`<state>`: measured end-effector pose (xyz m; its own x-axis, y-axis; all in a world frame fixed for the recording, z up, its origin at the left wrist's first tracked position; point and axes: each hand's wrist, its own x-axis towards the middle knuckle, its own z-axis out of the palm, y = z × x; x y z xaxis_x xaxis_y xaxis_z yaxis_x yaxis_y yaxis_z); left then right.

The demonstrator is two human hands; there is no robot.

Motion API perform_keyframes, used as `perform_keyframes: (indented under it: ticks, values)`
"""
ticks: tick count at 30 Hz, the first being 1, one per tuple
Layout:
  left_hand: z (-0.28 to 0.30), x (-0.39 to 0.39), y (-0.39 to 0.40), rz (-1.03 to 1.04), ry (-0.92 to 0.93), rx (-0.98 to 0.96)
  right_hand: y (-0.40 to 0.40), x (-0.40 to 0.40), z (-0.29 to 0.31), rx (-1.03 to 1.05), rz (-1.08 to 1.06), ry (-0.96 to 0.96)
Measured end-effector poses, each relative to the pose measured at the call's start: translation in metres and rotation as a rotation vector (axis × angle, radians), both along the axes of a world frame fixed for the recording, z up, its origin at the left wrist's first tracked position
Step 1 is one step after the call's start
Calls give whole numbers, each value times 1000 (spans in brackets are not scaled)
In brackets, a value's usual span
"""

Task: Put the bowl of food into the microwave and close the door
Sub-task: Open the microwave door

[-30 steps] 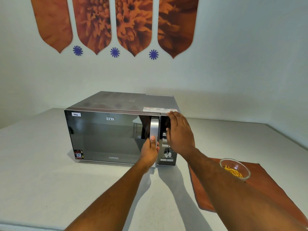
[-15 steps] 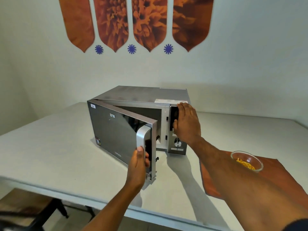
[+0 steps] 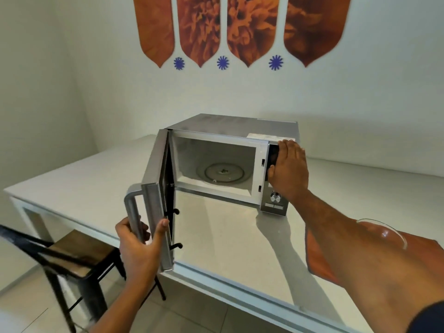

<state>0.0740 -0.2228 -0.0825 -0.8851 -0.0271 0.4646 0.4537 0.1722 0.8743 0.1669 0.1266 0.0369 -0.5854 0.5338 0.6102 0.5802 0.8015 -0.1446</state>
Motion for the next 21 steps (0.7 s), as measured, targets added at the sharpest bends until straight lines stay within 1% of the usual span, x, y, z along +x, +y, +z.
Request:
perform_keyframes:
  ticks: [3,5,7,9,11,15,18,21]
  values:
    - [1,1,-14,74,22,59,0,0,1,9,-2,-12]
    - [6,4,-21,149,105,108,-1,-2,1,12,-1,-9]
    - [10,3,-25,254,192,106,-3,-1,0,16,5,-4]
    - [13,-2,-27,333,230,102,-3,2,-4,32,7,-3]
    - [16,-4,-30,338,200,107,-2,6,-6,61,14,-41]
    - [25,-16,-40,350,64,88,1,12,-3,103,17,-127]
    - [34,-30,-44,370,-31,33,1,13,-2,103,13,-143]
    - [45,-44,-48,377,-112,34,0,13,-1,82,16,-131]
